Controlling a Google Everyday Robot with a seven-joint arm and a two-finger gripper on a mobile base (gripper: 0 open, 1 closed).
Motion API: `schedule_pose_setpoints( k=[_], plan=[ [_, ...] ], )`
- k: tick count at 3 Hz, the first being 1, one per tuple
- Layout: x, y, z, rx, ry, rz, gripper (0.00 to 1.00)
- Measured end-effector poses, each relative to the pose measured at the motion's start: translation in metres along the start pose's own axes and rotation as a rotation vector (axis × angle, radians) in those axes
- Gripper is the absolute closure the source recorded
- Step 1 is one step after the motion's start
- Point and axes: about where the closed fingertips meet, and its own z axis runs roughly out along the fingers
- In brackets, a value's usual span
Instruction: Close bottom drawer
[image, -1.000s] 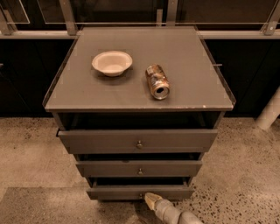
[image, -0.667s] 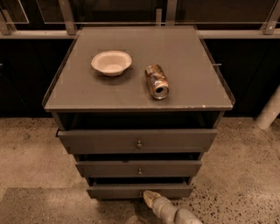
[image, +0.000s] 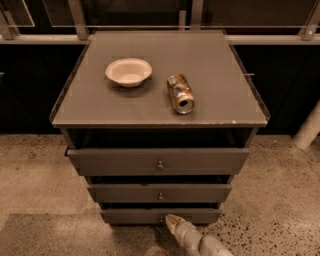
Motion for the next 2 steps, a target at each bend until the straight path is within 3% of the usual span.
schedule_pose_setpoints(
  k=[2],
  plan=[
    [-0.0096, -0.0093, 0.0077, 0.039, 0.0, -0.059, 1.0]
  ],
)
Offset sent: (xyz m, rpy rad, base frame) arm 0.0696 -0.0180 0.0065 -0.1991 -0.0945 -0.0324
